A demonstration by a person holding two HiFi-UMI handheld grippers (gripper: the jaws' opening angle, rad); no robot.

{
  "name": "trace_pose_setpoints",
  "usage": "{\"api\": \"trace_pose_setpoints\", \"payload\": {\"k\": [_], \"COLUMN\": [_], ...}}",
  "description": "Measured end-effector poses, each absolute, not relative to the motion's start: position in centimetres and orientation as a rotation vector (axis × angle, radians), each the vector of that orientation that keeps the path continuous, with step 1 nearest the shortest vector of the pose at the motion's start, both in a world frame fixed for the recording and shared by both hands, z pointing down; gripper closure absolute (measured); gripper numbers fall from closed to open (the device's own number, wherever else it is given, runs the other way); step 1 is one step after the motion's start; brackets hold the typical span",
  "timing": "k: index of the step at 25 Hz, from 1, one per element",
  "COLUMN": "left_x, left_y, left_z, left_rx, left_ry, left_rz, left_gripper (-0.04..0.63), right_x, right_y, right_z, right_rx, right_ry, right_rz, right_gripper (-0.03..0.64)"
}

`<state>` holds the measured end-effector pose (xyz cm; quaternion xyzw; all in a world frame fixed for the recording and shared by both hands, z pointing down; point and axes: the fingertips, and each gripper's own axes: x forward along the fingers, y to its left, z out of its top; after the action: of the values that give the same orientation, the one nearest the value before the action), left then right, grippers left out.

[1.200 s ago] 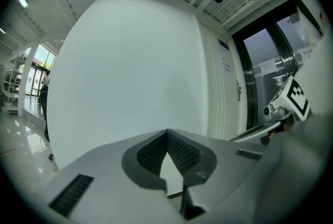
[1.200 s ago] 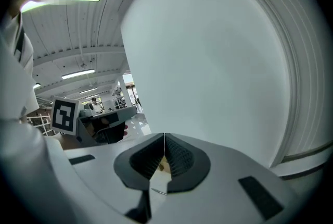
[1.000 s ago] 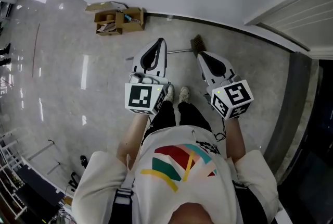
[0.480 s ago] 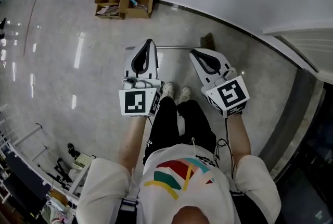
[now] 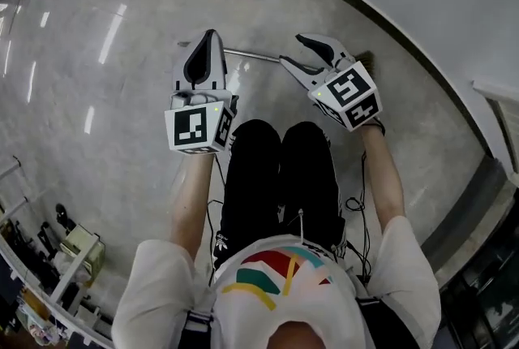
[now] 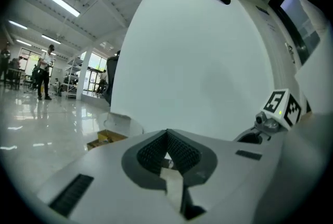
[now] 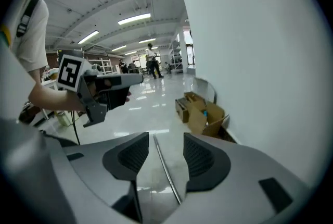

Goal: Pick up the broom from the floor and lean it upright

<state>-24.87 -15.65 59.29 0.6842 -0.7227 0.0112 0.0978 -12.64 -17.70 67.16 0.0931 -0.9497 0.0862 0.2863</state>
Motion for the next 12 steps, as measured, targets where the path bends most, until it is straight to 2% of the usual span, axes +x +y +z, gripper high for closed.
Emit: {"api": "trace_pose_setpoints", "payload": {"k": [5,12], "left_x": [-28.6,-30.4], "left_y": [-16.2,-14.5], "left_z": [72.7,83.5], "left_rx": [1.887,1.788], "left_ry": [-2.190,-2.206], "left_rz": [-0.039,0.009], "left_gripper": [0.551,0.551], "right_x": [-15.4,-16.2], "right_y": [-18.7,-17.4], "right_z": [84.1,97.8], "right_rx": [-0.010,-0.186], "right_ry": [-2.386,-2.183], "right_rz": [0.168,0.132], "right_gripper": [0.428,0.428]}}
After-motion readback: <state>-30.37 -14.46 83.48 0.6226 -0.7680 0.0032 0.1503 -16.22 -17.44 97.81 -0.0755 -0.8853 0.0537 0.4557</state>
